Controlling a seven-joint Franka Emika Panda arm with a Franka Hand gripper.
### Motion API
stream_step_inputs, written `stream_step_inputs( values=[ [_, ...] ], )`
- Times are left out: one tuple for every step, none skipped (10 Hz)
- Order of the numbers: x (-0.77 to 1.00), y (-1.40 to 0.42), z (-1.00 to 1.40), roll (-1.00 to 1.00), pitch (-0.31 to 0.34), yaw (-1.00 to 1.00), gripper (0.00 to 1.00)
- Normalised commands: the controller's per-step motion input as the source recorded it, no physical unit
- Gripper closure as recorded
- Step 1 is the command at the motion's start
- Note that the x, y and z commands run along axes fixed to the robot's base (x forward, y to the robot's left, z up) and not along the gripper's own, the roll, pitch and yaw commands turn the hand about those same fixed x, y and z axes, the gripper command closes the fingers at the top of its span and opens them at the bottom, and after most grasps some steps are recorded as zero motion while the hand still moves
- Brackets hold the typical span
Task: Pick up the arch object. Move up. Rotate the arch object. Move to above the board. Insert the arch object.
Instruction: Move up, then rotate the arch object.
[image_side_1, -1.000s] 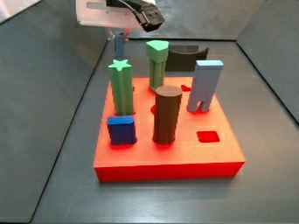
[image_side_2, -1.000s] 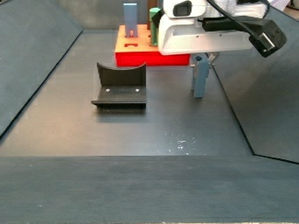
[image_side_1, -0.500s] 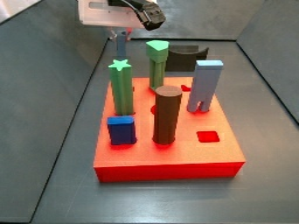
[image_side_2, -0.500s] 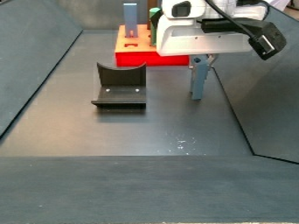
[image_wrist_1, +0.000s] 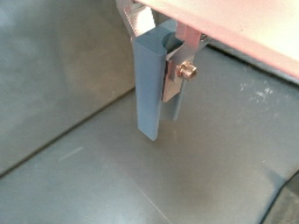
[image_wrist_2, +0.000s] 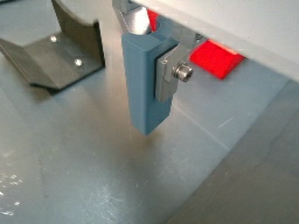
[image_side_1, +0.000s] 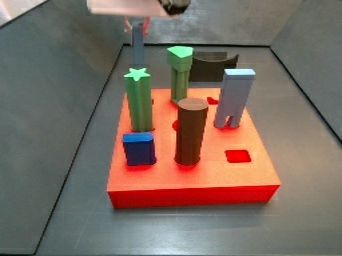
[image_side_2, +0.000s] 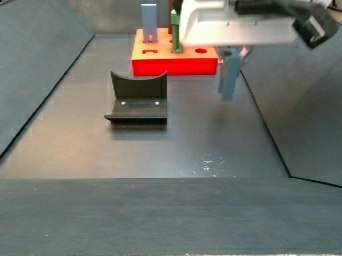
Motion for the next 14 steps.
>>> stream_step_inputs(
  values=[
    [-0.01,0.02,0.25,0.07,0.053,-0.01,1.00],
    [0.28,-0.05,1.00,0.00,0.000,0.00,1.00],
    [0.28,-0.05,1.00,0.00,0.023,0.00,1.00],
    [0.26,-0.05,1.00,0.01,0.068,0.01,1.00],
    [0.23,-0.04,1.00,0.02,0.081,0.01,1.00],
    [0.20,-0.04,1.00,0.04,0.084,0.02,1.00],
    [0.17,-0.04,1.00,0.06,0.089,0.02,1.00],
    [0.14,-0.03,1.00,0.07,0.089,0.02,1.00],
    [0.10,-0.03,0.89,0.09,0.090,0.02,1.00],
    [0.08,-0.02,0.78,0.10,0.091,0.02,1.00],
    [0.04,-0.02,0.58,0.10,0.088,0.02,1.00],
    [0.03,-0.01,0.42,0.09,0.085,0.02,1.00],
    [0.02,-0.01,0.21,0.08,0.082,0.02,1.00],
    [0.00,0.00,-1.00,0.16,-0.080,-0.10,1.00]
  ],
)
